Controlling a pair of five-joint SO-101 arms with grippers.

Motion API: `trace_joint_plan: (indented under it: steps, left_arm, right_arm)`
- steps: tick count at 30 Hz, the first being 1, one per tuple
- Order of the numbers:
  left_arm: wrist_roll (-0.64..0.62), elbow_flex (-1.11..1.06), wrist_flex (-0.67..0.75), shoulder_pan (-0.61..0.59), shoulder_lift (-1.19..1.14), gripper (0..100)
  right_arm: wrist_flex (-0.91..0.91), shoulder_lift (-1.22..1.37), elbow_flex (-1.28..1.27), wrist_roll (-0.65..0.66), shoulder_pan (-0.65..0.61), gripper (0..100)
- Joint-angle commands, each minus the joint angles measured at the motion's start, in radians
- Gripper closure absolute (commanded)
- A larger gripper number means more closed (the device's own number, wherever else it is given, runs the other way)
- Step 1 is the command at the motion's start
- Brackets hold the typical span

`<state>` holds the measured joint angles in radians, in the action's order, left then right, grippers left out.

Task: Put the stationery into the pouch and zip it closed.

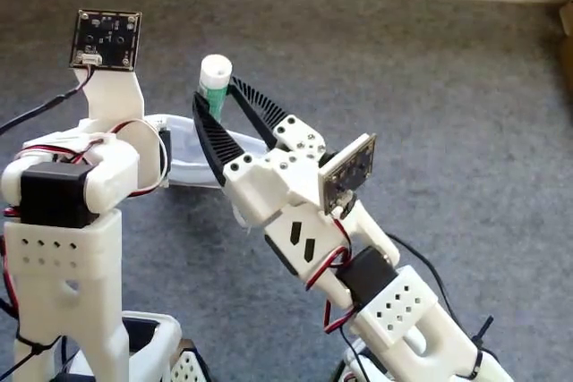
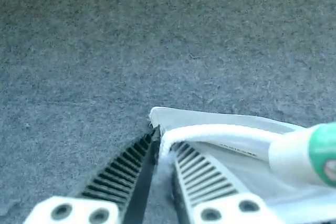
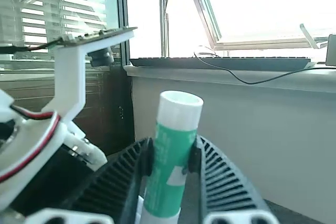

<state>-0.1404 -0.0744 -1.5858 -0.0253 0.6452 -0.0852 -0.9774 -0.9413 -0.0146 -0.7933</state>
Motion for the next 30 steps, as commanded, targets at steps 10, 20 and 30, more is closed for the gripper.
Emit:
trace_joint_plan:
  steps: [10,20,30]
  left_arm:
    - [-0.005,0.024,0.009,0.019,0.004,99]
    - [-0.005,0.024,0.003,0.016,0.005,99]
    - [-0.005,0.024,0.006,0.016,0.005,99]
  right_arm:
    - [0.022,-0.110,-0.021,0.015,-0.062,92.6]
    - [0.027,0.021,-0.021,0.015,-0.007,92.6]
    - [0.153,0.030,-0.013,0.017,-0.010,78.6]
